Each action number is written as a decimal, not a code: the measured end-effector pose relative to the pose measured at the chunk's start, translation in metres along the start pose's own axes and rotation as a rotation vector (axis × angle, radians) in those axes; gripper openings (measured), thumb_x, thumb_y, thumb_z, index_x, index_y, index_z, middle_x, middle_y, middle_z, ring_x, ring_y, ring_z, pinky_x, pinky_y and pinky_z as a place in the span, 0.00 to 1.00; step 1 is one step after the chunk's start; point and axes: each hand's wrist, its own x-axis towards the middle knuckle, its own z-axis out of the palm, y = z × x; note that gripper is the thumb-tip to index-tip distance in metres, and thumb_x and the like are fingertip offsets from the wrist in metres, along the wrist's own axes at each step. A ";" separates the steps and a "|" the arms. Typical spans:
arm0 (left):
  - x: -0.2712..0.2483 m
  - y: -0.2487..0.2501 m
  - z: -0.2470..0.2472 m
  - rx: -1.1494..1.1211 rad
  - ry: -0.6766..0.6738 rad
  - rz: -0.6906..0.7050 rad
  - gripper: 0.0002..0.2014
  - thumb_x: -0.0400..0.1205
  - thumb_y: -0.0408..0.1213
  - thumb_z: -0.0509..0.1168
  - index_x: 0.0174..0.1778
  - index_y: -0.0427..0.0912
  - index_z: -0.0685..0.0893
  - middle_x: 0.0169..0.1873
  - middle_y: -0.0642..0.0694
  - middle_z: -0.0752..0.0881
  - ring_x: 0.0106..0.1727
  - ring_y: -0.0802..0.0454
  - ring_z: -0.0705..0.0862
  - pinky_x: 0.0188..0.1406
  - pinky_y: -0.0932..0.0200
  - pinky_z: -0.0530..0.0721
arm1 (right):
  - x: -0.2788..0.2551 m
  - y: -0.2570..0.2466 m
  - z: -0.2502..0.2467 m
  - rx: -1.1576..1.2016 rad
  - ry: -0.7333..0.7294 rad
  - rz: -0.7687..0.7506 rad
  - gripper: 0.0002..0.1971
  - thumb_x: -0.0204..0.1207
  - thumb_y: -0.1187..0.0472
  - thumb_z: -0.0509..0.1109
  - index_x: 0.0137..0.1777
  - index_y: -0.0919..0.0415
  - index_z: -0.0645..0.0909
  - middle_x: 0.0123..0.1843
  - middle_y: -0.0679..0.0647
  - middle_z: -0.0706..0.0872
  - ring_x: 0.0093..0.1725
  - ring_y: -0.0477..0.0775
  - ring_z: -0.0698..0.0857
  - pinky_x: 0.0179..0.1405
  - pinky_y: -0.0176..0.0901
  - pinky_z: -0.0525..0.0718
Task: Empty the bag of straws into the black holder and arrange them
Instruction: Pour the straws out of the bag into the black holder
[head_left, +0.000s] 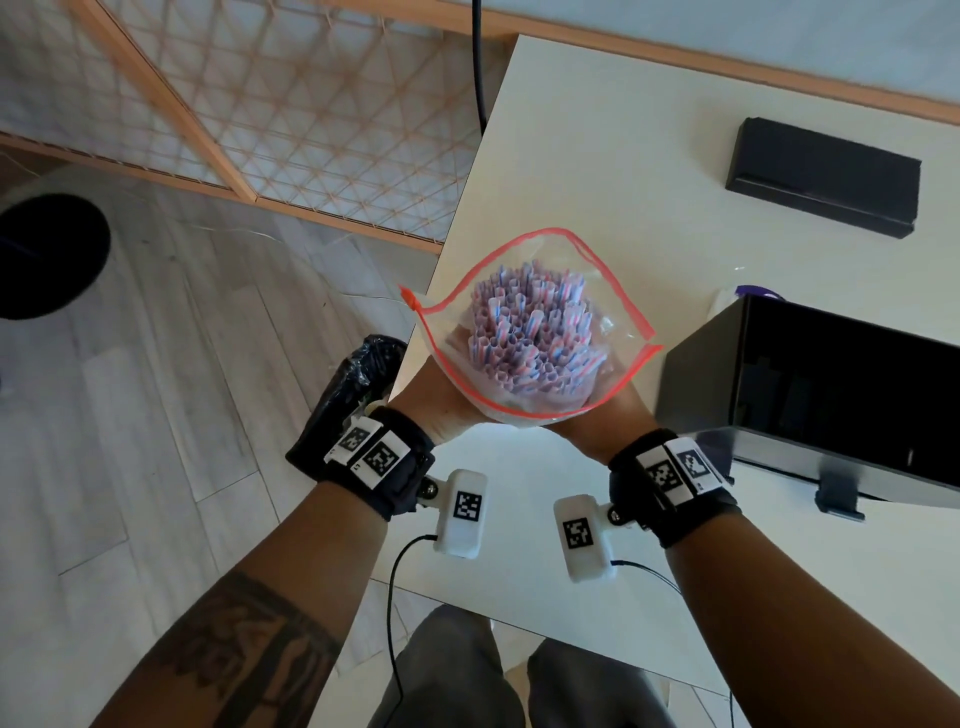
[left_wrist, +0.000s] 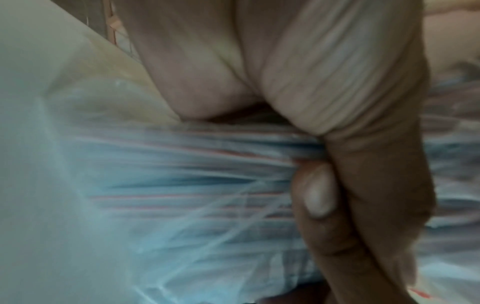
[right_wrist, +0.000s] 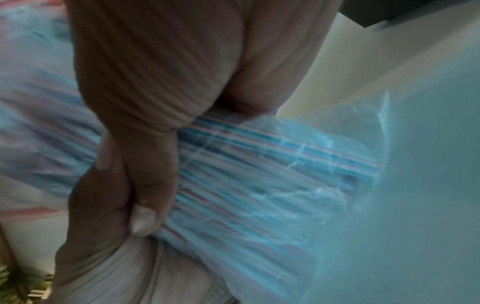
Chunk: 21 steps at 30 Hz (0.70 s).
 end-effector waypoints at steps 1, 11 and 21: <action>-0.001 -0.002 0.001 0.046 0.014 -0.023 0.47 0.65 0.41 0.88 0.79 0.42 0.72 0.63 0.62 0.87 0.70 0.65 0.88 0.57 0.73 0.86 | -0.002 -0.002 0.002 -0.049 0.007 -0.052 0.25 0.83 0.73 0.71 0.79 0.69 0.73 0.75 0.55 0.80 0.73 0.52 0.79 0.72 0.31 0.74; 0.004 -0.031 -0.002 0.218 -0.042 -0.004 0.37 0.76 0.11 0.74 0.73 0.46 0.68 0.65 0.62 0.79 0.60 0.88 0.82 0.59 0.85 0.78 | -0.002 0.005 0.009 0.012 -0.008 -0.193 0.25 0.77 0.73 0.78 0.72 0.57 0.79 0.65 0.43 0.81 0.63 0.38 0.81 0.60 0.15 0.77; 0.000 -0.036 0.005 0.227 -0.031 0.021 0.37 0.76 0.16 0.76 0.70 0.54 0.70 0.64 0.65 0.76 0.59 0.89 0.80 0.67 0.78 0.80 | -0.004 0.008 0.020 0.244 0.024 -0.200 0.27 0.70 0.80 0.80 0.64 0.57 0.78 0.59 0.45 0.84 0.47 0.16 0.84 0.45 0.16 0.80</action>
